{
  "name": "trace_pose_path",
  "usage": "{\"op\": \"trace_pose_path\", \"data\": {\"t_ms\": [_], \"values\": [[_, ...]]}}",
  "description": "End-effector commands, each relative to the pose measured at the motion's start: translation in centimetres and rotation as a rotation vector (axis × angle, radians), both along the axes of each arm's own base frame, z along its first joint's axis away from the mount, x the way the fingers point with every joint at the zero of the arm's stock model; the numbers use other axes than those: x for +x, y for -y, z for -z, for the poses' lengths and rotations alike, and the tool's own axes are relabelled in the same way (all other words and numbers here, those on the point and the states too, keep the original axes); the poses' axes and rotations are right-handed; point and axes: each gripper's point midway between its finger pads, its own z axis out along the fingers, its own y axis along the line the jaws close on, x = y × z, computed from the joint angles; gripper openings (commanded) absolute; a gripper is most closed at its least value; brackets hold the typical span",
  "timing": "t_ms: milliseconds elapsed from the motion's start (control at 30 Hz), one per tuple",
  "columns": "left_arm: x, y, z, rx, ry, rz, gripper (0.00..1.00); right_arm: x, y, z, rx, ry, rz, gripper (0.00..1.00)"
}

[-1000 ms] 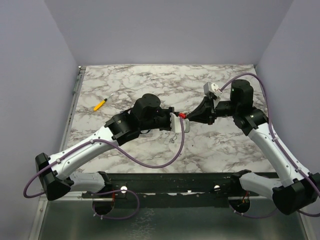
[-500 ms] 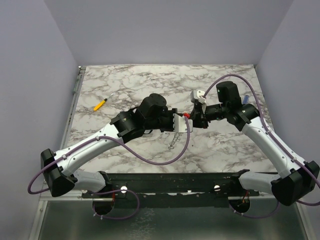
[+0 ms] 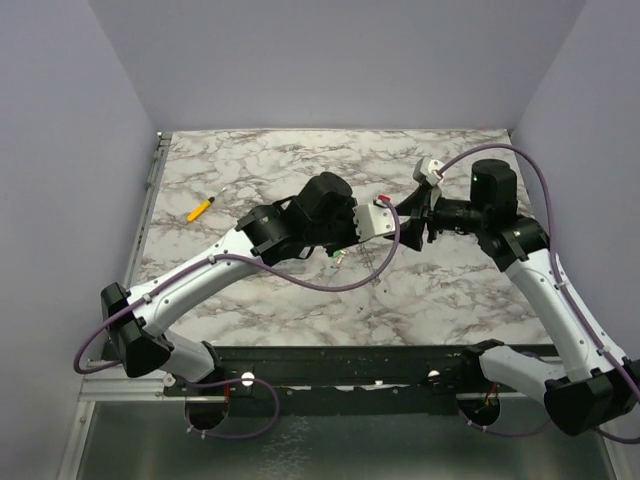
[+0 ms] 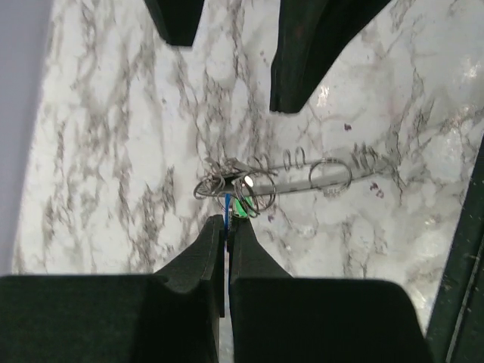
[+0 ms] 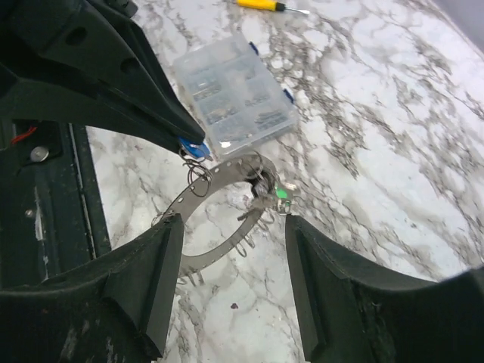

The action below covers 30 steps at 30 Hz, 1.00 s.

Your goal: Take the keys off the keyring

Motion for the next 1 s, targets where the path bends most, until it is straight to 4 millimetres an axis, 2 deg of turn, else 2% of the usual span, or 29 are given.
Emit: {"op": "trace_pose_path", "data": {"t_ms": [0,100,233,400,500,667,800,967], "values": [[0.1,-1.8,1.3,0.070,-0.142,-0.199,0.00,1.2,2.0,-0.3,0.010,-0.007,0.148,0.64],[-1.0,-2.0,2.4,0.101,-0.266,-0.251,0.00,1.1,2.6,0.0,0.009,-0.024,0.177,0.63],[-2.9,-1.1,3.1,0.096,-0.471,-0.292,0.00,-0.2,2.3,0.9,0.031,-0.063,0.145,0.54],[-3.3,-0.8,2.7,-0.009,-0.709,-0.340,0.00,-2.2,1.7,2.7,0.049,-0.131,0.066,0.41],[-3.2,-1.1,3.1,-0.053,-0.852,-0.404,0.00,-3.2,1.6,3.7,0.042,-0.156,0.021,0.37],[-4.5,-1.4,3.2,-0.192,-1.205,-0.433,0.00,-4.0,1.6,4.5,0.047,-0.131,-0.012,0.35],[-6.0,-0.7,2.6,-0.221,-1.356,-0.356,0.00,-3.9,1.2,5.5,0.058,-0.133,-0.040,0.33],[-7.9,-0.3,2.9,-0.219,-1.497,-0.238,0.00,-2.4,0.7,6.3,0.039,-0.068,-0.056,0.29]]}}
